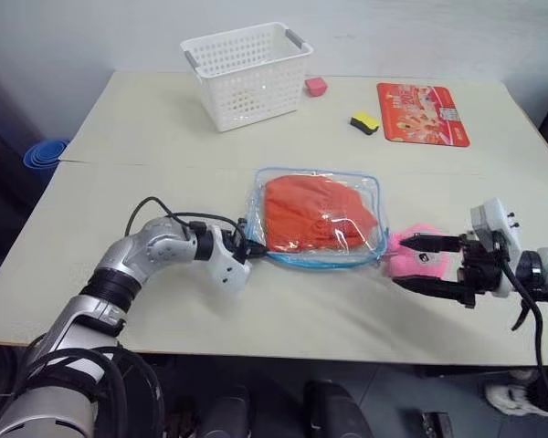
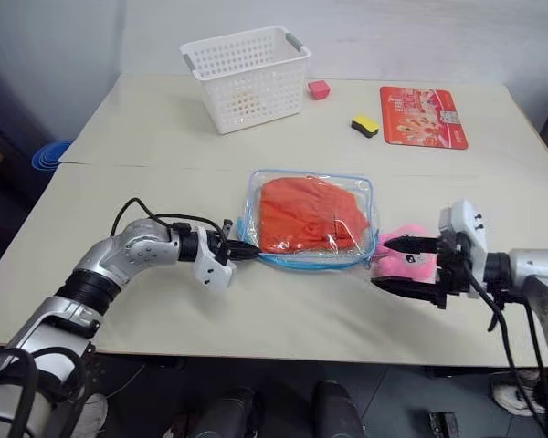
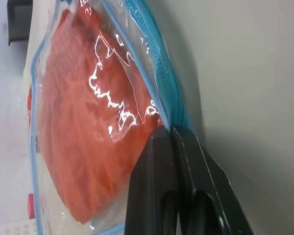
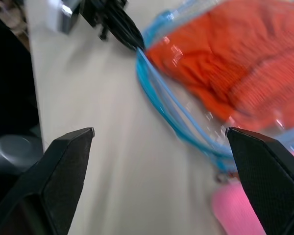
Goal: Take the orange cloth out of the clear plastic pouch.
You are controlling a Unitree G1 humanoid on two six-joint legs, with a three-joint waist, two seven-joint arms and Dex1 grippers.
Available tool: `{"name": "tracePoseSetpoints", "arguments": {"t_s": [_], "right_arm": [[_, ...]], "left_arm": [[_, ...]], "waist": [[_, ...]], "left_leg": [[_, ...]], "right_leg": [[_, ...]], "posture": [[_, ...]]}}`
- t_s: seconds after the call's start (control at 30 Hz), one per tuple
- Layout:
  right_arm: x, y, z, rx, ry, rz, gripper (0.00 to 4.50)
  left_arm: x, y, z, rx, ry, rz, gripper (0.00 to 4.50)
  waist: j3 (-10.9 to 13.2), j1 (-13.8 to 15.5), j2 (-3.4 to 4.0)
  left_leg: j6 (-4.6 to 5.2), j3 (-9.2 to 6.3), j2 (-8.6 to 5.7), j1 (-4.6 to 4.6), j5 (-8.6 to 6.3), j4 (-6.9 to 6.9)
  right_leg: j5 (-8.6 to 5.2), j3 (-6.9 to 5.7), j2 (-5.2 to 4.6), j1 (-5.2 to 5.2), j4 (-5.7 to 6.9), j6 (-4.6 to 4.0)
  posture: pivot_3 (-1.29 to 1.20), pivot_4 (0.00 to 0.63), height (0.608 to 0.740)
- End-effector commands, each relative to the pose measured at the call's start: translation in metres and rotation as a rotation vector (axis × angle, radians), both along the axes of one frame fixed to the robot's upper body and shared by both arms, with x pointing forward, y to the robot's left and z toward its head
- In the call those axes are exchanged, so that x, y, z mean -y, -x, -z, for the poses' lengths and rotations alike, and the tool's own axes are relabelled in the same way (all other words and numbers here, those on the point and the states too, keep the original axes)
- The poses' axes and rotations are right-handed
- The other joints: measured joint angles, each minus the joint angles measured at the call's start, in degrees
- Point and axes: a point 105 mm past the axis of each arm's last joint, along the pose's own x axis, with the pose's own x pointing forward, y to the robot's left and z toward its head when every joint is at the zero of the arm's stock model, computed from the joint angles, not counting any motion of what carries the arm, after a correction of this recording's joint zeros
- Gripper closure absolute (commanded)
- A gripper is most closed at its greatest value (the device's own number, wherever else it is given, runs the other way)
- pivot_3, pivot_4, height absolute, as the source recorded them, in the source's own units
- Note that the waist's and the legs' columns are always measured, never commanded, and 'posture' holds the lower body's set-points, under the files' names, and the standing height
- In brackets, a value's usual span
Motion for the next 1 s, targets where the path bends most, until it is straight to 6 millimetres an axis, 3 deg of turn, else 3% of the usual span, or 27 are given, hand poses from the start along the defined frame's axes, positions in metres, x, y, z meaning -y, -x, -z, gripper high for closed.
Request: {"name": "tracePoseSetpoints", "arguments": {"t_s": [0.03, 0.3, 0.37, 0.47, 0.57, 0.7, 0.77, 0.87, 1.0], "right_arm": [[0.008, -0.003, -0.018, 0.100, -0.004, 0.053, 0.00], [0.019, -0.010, -0.016, 0.147, -0.021, 0.175, 0.00], [0.025, -0.015, -0.016, 0.171, -0.020, 0.228, 0.00], [0.036, -0.021, -0.015, 0.186, -0.024, 0.318, 0.00], [0.042, -0.022, -0.013, 0.182, -0.029, 0.380, 0.00], [0.051, -0.024, -0.003, 0.156, -0.044, 0.474, 0.00], [0.049, -0.025, 0.009, 0.132, -0.049, 0.497, 0.00], [0.045, -0.028, 0.028, 0.085, -0.077, 0.516, 0.00], [0.039, -0.026, 0.044, 0.054, -0.089, 0.511, 1.23]], "left_arm": [[-0.004, -0.003, -0.004, -0.047, 0.072, -0.066, 4.06], [-0.003, 0.026, -0.034, -0.235, 0.324, -0.144, 1.74], [-0.008, 0.038, -0.044, -0.350, 0.397, -0.182, 1.08], [-0.022, 0.061, -0.059, -0.671, 0.537, -0.239, 0.16], [-0.032, 0.089, -0.096, -1.009, 0.662, -0.212, 0.03], [-0.037, 0.115, -0.138, -1.220, 0.696, -0.106, 0.03], [-0.035, 0.120, -0.142, -1.244, 0.671, -0.095, 0.03], [-0.031, 0.116, -0.130, -1.213, 0.629, -0.141, 0.03], [-0.027, 0.109, -0.120, -1.173, 0.612, -0.176, 0.00]], "waist": [[0.00, -0.14, 0.00], [0.00, -0.08, 0.00], [0.00, -0.24, 0.00], [0.00, -0.32, 0.01], [0.00, -0.49, 0.01], [0.00, -0.51, 0.01], [0.00, -0.53, 0.02], [0.00, -0.73, 0.02], [0.00, -0.96, 0.02]], "left_leg": [[-0.01, 0.04, 0.01, 0.04, 0.01, 0.00], [-0.12, -0.03, 0.13, 0.11, 0.08, 0.00], [-0.12, -0.04, 0.12, 0.09, 0.08, 0.00], [-0.13, -0.07, 0.16, 0.10, 0.07, 0.00], [-0.15, -0.13, 0.20, 0.11, 0.07, -0.01], [-0.16, -0.26, 0.20, 0.16, 0.08, -0.01], [-0.16, -0.27, 0.16, 0.17, 0.07, -0.02], [-0.17, -0.25, 0.14, 0.17, 0.07, -0.05], [-0.21, -0.19, 0.10, 0.17, 0.11, -0.05]], "right_leg": [[0.00, 0.05, -0.01, 0.00, 0.03, 0.01], [0.01, 0.57, -0.02, 0.02, 0.09, 0.01], [0.01, 0.57, -0.03, 0.02, 0.05, 0.01], [0.01, 0.60, -0.02, 0.03, 0.00, 0.01], [0.00, 0.59, -0.02, 0.05, -0.18, -0.01], [-0.01, 0.53, -0.05, 0.18, -0.30, -0.02], [-0.01, 0.53, -0.04, 0.20, -0.31, -0.02], [-0.01, 0.54, -0.02, 0.18, -0.30, -0.02], [-0.01, 0.58, 0.01, 0.15, -0.27, -0.02]], "posture": [[0.00, 0.150, 0.740], [0.00, 0.150, 0.740], [0.00, 0.150, 0.740], [0.00, 0.150, 0.740], [0.00, 0.150, 0.740], [0.00, 0.150, 0.740], [0.00, 0.150, 0.740], [0.00, 0.150, 0.740], [0.00, 0.150, 0.740]]}}
